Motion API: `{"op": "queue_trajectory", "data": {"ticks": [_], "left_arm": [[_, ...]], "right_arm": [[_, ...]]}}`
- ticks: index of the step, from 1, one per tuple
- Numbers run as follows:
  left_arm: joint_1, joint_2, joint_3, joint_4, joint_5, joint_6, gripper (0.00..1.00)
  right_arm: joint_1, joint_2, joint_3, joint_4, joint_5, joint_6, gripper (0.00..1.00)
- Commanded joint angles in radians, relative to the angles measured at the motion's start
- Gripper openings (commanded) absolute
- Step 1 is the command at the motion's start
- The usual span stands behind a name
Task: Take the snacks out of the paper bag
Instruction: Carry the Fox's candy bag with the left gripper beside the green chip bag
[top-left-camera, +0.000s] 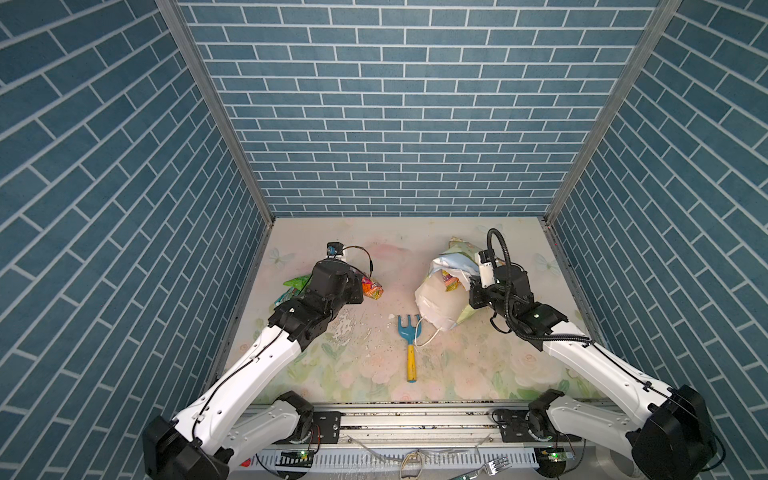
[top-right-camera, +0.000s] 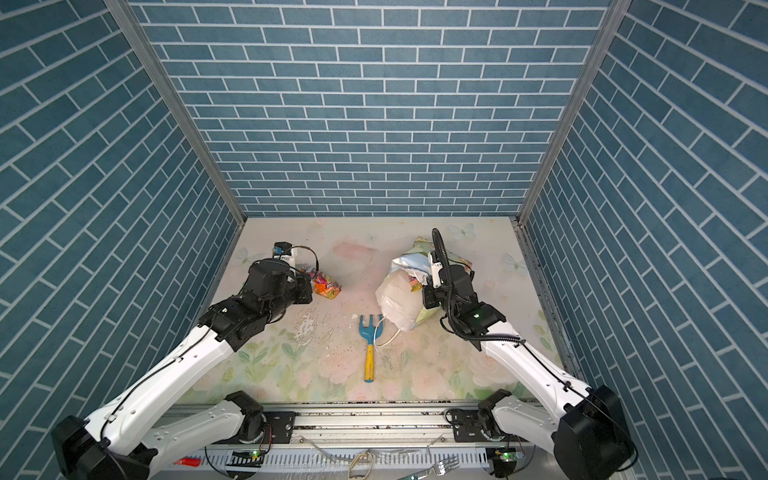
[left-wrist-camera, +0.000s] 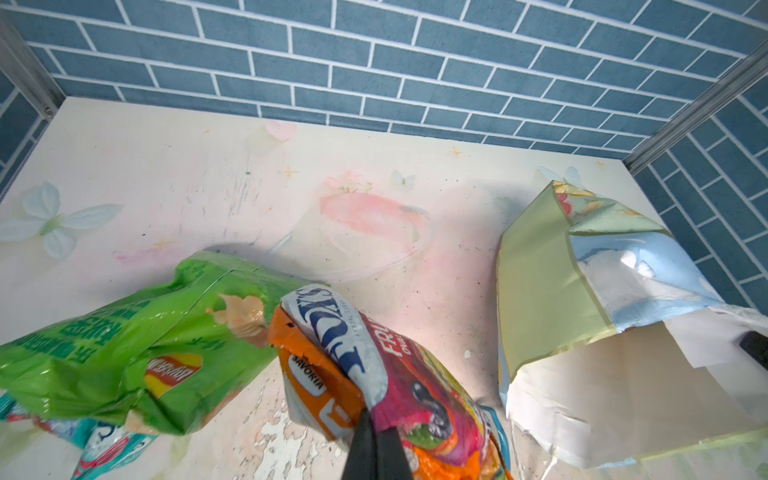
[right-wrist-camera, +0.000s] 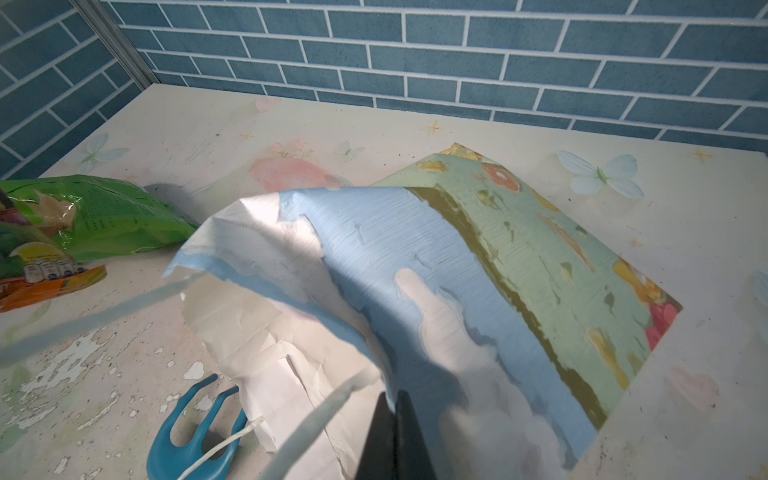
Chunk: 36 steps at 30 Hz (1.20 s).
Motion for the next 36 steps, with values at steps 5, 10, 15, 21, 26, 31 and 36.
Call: {"op": "queue_trajectory", "data": {"ticks": [5,10,15,21,26,31,36], "left_arm": [[0.010,-0.028,-0.069,-0.086,-0.063,-0.052,0.00],[0.053,-0.025,-0.119,-0.081,-0.053,-0.058,0.00],[0.115,0.010,-0.165,-0.032,-0.023,-0.060,0.00],[0.145,0.112,-0.185,0.066,-0.011,-0.072,0.00],[0.175,0.220,-0.177,0.116,-0.001,-0.070,0.00],[0.203,0.322,-0.140,0.161,0.006,-0.070,0.00],[0.216,0.408,-0.078,0.172,0.014,-0.054,0.00]], "right_arm": [[-0.002,0.011,-0.023,0.007,0.020,-0.018,0.00],[-0.002,0.007,-0.031,0.012,0.019,-0.018,0.00],[-0.002,0.008,-0.034,0.012,0.022,-0.017,0.00],[-0.002,0.003,-0.040,0.010,0.032,-0.019,0.00],[-0.002,-0.005,-0.043,0.008,0.040,-0.020,0.00],[-0.002,-0.009,-0.047,0.011,0.042,-0.020,0.00],[-0.001,-0.012,-0.049,0.010,0.041,-0.020,0.00]]}}
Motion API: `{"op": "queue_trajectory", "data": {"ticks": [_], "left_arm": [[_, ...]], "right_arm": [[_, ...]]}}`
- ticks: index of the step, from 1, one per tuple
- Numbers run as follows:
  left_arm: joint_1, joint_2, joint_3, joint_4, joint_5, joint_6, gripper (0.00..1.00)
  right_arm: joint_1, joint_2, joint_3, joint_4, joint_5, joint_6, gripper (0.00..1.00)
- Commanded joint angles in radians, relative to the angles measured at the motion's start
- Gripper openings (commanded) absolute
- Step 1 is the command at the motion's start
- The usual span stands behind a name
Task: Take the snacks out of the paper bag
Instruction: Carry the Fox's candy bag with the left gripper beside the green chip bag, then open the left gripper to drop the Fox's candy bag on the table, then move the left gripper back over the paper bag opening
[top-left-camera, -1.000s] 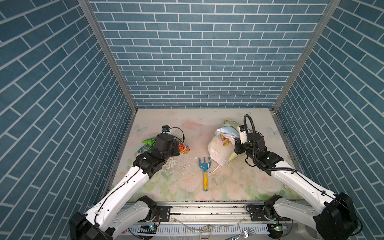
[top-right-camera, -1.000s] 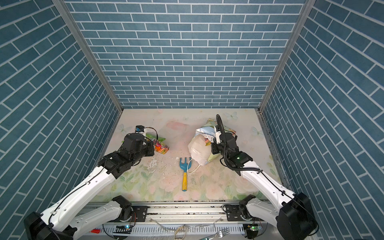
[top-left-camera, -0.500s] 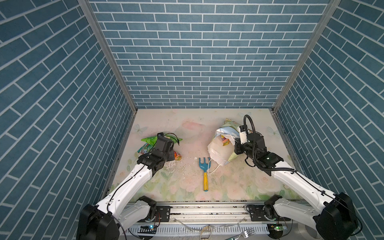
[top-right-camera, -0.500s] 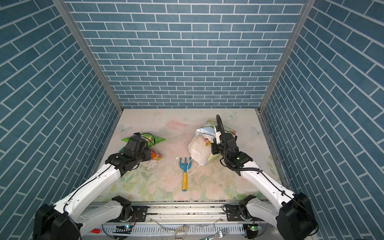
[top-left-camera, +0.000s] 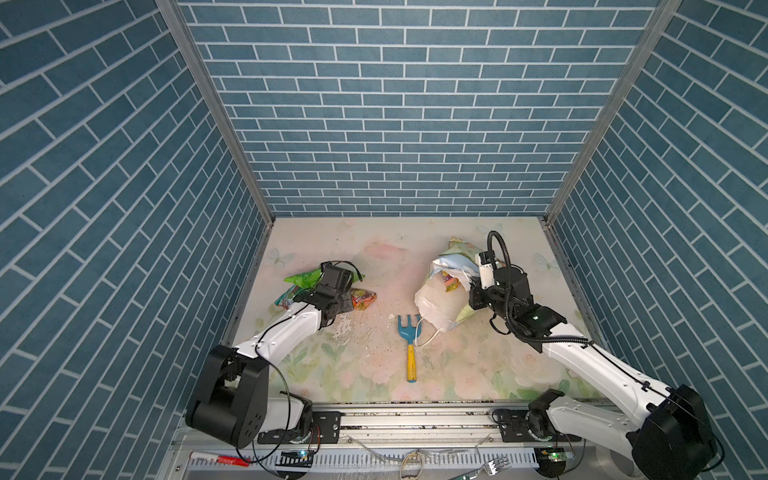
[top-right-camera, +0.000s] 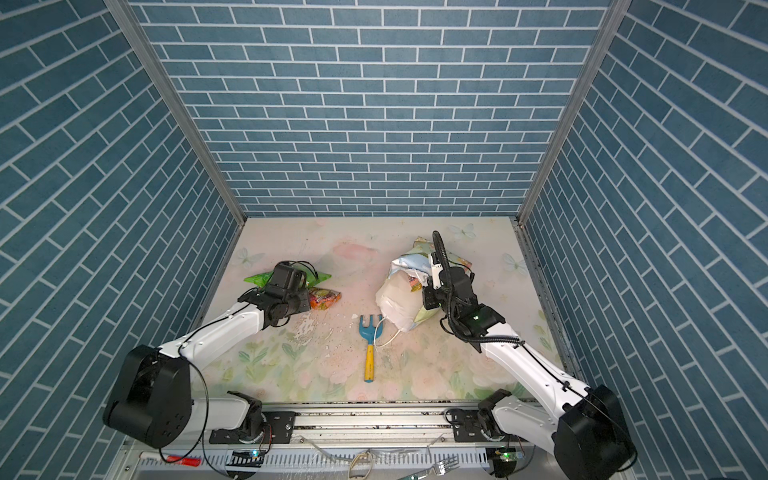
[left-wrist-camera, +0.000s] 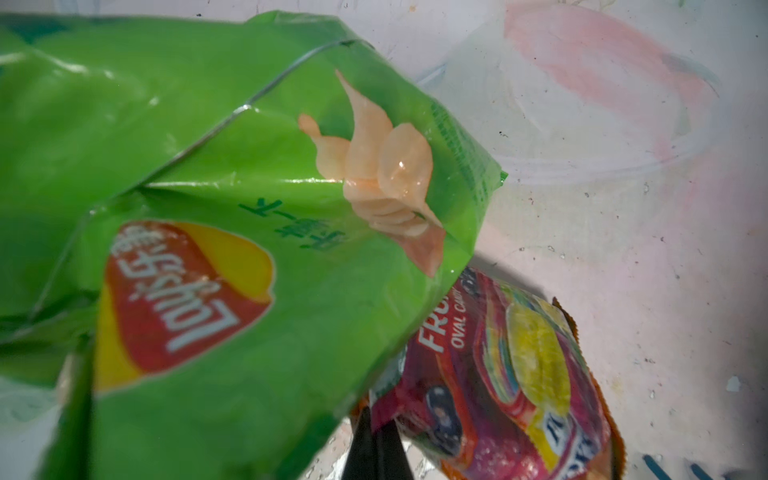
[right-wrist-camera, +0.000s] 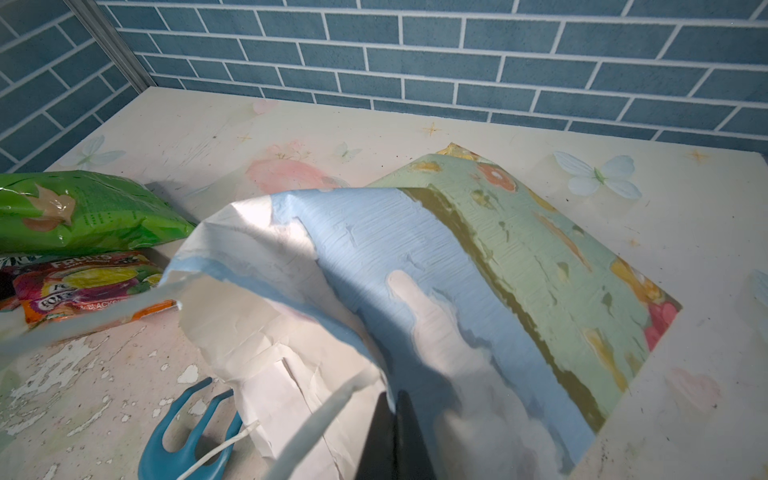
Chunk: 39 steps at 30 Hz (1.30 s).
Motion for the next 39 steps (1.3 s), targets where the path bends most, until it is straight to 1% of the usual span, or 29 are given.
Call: {"op": "queue_trajectory", "data": {"ticks": [1,3,7,10,11,12,13,17,20,27,32,39], "left_arm": [[0.012,0.034,0.057,0.034,0.006,0.010,0.00],[0.017,0.046,0.078,0.031,0.019,0.015,0.00],[0.018,0.045,0.099,0.037,0.008,0.021,0.00],[0.018,0.044,0.116,0.039,0.045,0.029,0.21],[0.018,0.041,0.123,0.037,0.068,0.031,0.31],[0.019,0.033,0.128,0.031,0.085,0.030,0.45],[0.016,0.023,0.131,0.029,0.100,0.029,0.52],[0.010,-0.056,0.132,0.013,0.123,0.042,0.77],[-0.006,-0.123,0.136,-0.016,0.112,0.052,0.88],[-0.079,-0.230,0.136,-0.053,0.116,0.048,0.98],[-0.134,-0.258,0.117,-0.036,0.162,0.044,0.99],[-0.210,-0.255,0.087,-0.015,0.144,0.012,1.00]], "right_arm": [[-0.002,-0.008,-0.024,-0.022,0.033,-0.020,0.00],[-0.002,-0.010,-0.025,-0.020,0.034,-0.017,0.00],[-0.002,-0.008,-0.026,-0.019,0.033,-0.018,0.00],[-0.002,-0.005,-0.026,-0.017,0.031,-0.014,0.00],[-0.001,-0.006,-0.027,-0.015,0.028,-0.014,0.00],[-0.002,-0.005,-0.026,-0.014,0.026,-0.014,0.00],[-0.002,-0.004,-0.027,-0.013,0.023,-0.012,0.00],[-0.001,-0.002,-0.027,-0.012,0.025,-0.012,0.00],[-0.001,0.001,-0.027,-0.011,0.024,-0.011,0.00],[-0.002,0.004,-0.029,-0.010,0.025,-0.010,0.00],[-0.002,0.005,-0.028,-0.009,0.025,-0.011,0.00],[-0.001,0.003,-0.030,-0.006,0.025,-0.008,0.00]]}}
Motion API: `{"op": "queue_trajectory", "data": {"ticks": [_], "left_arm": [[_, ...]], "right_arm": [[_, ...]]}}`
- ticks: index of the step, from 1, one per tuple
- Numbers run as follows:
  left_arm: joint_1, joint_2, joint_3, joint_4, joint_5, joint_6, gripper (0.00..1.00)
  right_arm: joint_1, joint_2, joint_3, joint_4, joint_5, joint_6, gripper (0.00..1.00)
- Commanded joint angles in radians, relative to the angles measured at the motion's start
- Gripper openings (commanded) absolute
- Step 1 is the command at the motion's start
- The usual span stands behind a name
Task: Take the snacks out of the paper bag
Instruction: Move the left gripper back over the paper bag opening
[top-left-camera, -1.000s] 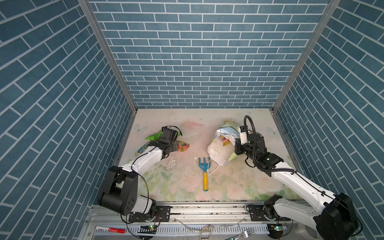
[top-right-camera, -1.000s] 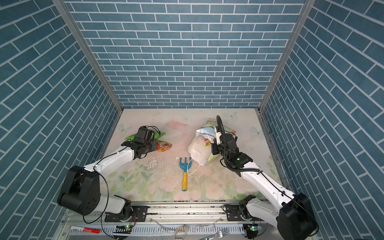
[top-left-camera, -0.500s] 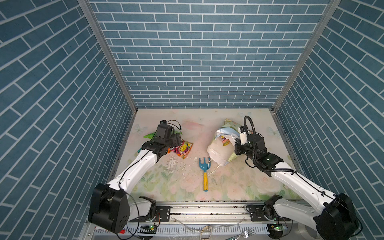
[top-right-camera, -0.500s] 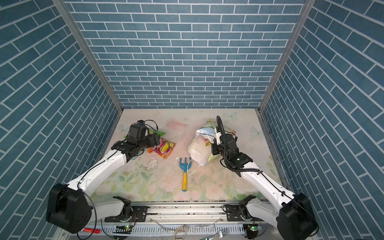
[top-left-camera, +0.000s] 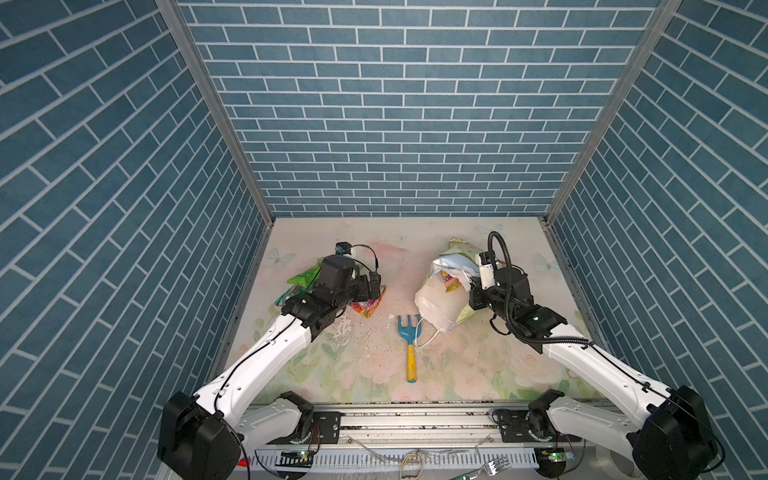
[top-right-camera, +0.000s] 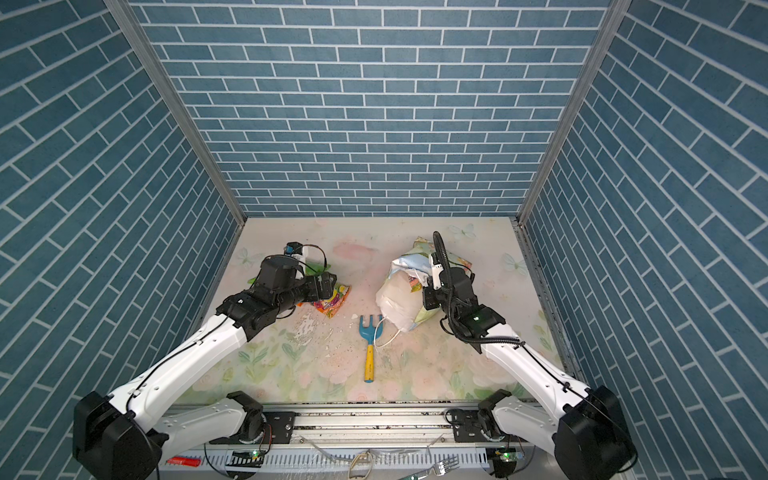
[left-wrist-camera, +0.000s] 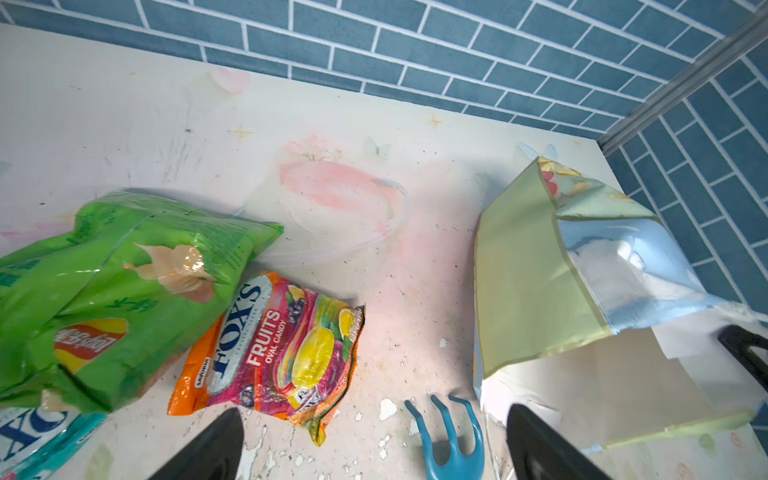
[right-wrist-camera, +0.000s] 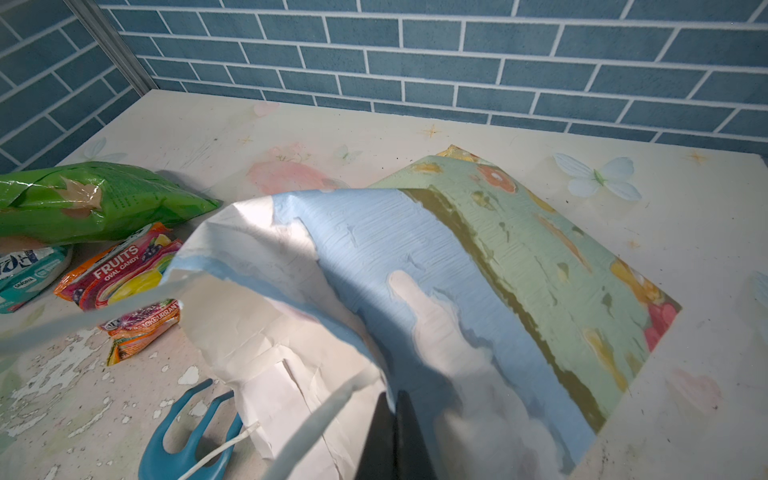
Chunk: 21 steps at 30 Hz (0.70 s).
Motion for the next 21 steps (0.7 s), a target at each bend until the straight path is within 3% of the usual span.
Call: {"op": "queue_trajectory", "data": {"ticks": [1,21], "left_arm": [[-0.024,0.003,-0.015,0.002,0.000,-0.022,1.00],[-0.142,0.100,0.086,-0.031,0.006,-0.027,1.00]], "right_arm": [[-0.002,0.005,-0.026,-0.014,0.027,-0.009,0.00],[-0.002,0.024,-0.040,0.018,0.008,0.014,0.00]]}}
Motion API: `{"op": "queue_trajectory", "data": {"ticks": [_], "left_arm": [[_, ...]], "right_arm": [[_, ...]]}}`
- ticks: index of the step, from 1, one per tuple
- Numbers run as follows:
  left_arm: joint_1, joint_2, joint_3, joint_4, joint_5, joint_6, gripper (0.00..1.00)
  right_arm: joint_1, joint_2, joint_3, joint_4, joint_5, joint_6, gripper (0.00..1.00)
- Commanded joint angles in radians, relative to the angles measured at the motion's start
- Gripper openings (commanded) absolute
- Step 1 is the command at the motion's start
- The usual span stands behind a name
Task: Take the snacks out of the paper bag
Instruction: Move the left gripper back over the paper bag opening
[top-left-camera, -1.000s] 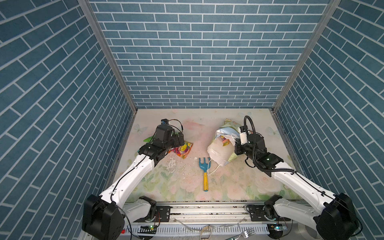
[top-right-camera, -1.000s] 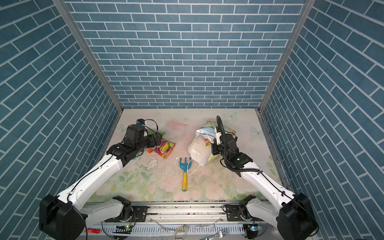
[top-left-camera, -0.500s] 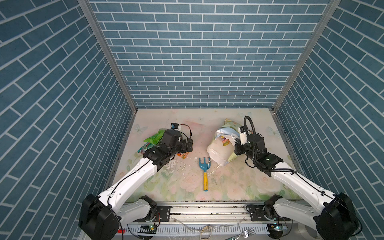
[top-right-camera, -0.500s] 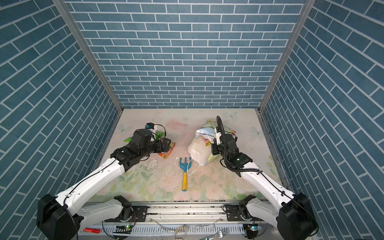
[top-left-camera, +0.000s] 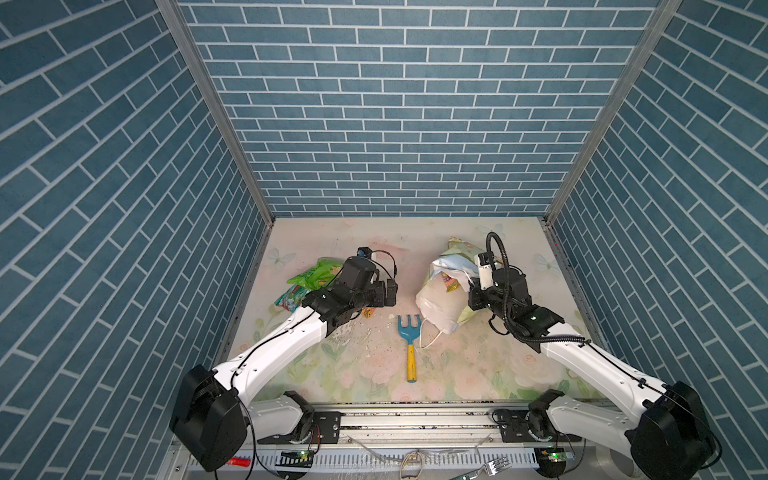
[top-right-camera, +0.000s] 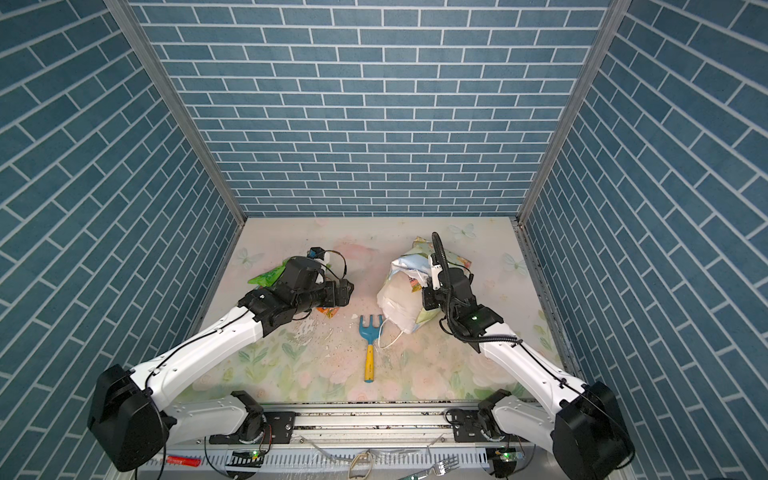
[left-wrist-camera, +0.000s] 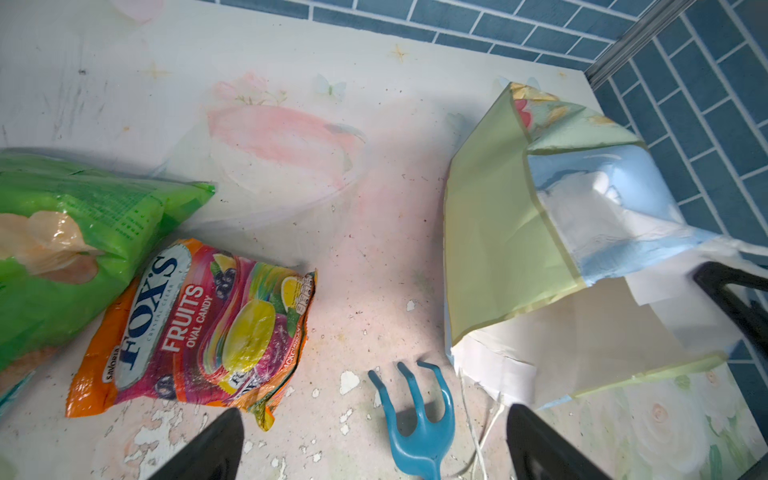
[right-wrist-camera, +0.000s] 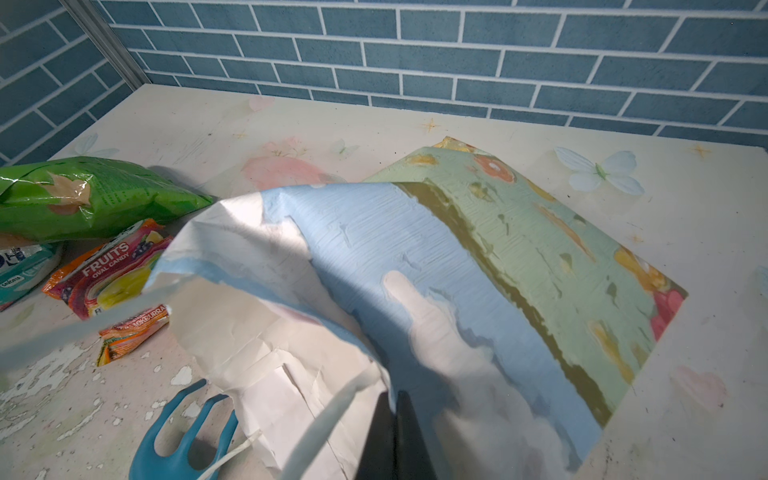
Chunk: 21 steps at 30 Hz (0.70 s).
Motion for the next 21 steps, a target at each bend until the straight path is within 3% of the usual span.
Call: {"op": "queue_trajectory", "data": {"ticks": [1,9,21], "left_arm": [[-0.034,-0.012,0.023,-0.012,-0.013,-0.004,1.00],[-0.128,0.035,0.028,0.030,-0.056,-0.017,1.00],[-0.279,0.160,0.062,0.257,-0.054,-0.014,1.00]], "right_arm": [[-0.002,0.003,-0.029,-0.004,0.010,0.013,0.00],[-0.002,-0.017,-0.047,0.008,0.044,0.006,0.00],[-0.002,-0.053,-0.069,0.024,0.069,0.004,0.00]]}}
